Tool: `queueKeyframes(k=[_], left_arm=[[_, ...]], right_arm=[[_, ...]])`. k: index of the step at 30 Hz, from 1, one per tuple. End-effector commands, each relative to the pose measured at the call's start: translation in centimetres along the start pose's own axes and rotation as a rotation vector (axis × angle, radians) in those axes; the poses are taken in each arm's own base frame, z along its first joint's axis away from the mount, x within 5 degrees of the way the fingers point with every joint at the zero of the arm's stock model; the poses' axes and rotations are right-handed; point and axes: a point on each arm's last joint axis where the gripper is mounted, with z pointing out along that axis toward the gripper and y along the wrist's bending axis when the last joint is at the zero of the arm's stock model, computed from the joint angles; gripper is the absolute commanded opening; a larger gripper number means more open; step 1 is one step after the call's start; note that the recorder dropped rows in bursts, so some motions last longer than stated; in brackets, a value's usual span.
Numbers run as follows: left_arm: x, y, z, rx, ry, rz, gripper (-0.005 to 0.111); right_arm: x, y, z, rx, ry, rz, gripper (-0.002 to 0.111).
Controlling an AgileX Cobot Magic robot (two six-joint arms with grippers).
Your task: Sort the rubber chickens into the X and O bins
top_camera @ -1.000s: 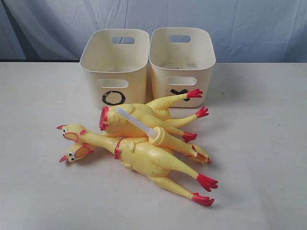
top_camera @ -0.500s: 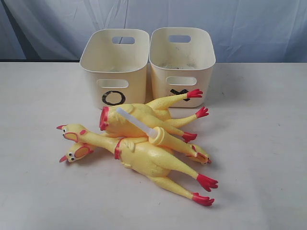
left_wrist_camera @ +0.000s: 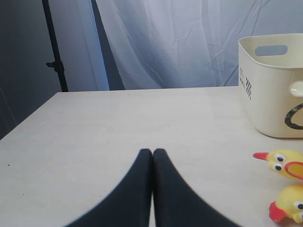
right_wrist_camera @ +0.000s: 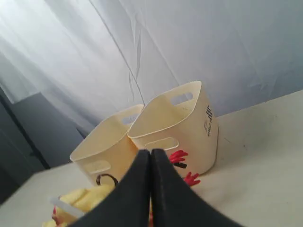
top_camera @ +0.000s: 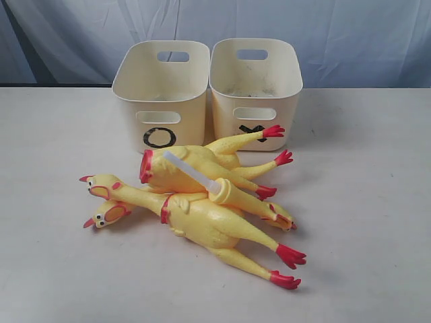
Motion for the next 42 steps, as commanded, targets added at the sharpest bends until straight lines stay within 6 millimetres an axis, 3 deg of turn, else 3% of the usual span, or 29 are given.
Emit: queueKeyframes(k=[1, 7, 12, 19, 24, 32, 42], left_arm=[[0.0, 0.0, 0.0, 0.003, -0.008, 0.006, 0.000], [0.0, 0.0, 0.0, 0.003, -0.008, 0.006, 0.000], [0.0, 0.0, 0.0, 0.003, -0.008, 0.006, 0.000], [0.0, 0.0, 0.0, 0.002, -0.010, 0.006, 0.000], [0.0, 0.0, 0.0, 0.002, -0.010, 0.006, 0.000], [0.0, 0.0, 0.0, 0.002, -0.010, 0.006, 0.000], [0.0, 0.0, 0.0, 0.002, -0.010, 0.006, 0.000]], right_arm=[[-0.9, 1.2, 0.8, -0.051, 0.132, -0.171, -0.001], [-2.5, 3.1, 3.1, -0.188, 0.333, -0.398, -0.001], [-3.1, 3.9, 7.7, -0.242, 0.540, -0.508, -0.001], [-0.5, 5.3, 14.8, -0.345, 0.803, -0.630, -0.001], [1.1, 6.4, 17.6, -0.394, 0.841, -0.695, -0.001], [4.0, 8.5, 20.6, -0.464, 0.818, -0.822, -0.001], [7.5, 11.2, 21.7, -0.543, 0.738, -1.012, -0.001]])
